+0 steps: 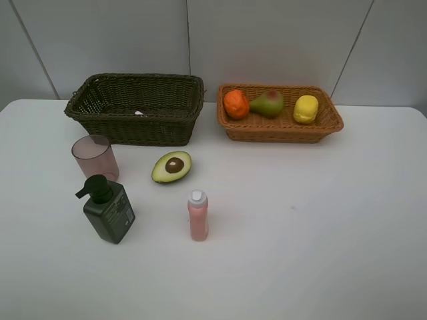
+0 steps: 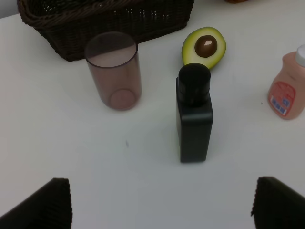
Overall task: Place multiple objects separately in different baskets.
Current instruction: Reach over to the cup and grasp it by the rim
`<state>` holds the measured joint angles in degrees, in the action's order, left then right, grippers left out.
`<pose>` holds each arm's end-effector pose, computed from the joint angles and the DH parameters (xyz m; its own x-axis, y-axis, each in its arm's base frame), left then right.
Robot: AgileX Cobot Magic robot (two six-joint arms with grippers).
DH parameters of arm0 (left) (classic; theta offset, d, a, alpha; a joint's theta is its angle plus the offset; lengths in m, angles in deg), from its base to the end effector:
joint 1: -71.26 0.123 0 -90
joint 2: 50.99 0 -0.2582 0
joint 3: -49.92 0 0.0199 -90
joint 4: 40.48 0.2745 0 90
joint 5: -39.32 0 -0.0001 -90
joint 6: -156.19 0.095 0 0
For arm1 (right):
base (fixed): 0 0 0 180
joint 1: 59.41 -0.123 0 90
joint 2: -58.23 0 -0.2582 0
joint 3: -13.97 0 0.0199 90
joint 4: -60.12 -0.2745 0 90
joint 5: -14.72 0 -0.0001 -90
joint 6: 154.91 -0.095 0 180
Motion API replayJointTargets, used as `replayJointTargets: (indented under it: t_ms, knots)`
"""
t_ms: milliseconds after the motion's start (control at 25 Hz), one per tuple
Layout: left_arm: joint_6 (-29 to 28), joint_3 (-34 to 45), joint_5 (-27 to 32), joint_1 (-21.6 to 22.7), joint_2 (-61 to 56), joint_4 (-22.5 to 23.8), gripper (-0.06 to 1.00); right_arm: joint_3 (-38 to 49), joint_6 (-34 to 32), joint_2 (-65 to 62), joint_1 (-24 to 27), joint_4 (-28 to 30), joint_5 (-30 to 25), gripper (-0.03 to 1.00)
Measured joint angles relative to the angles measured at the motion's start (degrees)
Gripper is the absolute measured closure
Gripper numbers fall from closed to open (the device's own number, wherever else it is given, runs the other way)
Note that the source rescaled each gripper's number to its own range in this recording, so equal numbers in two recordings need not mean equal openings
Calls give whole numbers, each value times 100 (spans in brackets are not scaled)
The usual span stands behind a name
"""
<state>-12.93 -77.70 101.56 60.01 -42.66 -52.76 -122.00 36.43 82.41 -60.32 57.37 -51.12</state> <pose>0.0484 -0.0279 0.2620 -0.4926 0.1868 -0.8499 0.3927 0.9193 -0.0255 0.0801 0.0054 0.2831 -0.6755 -0.1879 -0.7130 -0.1698 0.9806 -0.0976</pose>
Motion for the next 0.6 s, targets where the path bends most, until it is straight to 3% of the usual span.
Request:
replayJointTargets:
  t_ms: [600]
  knots:
    - [0,0,0,0,0,0,-6,20,-46,-1573,163,-250,-207,-3]
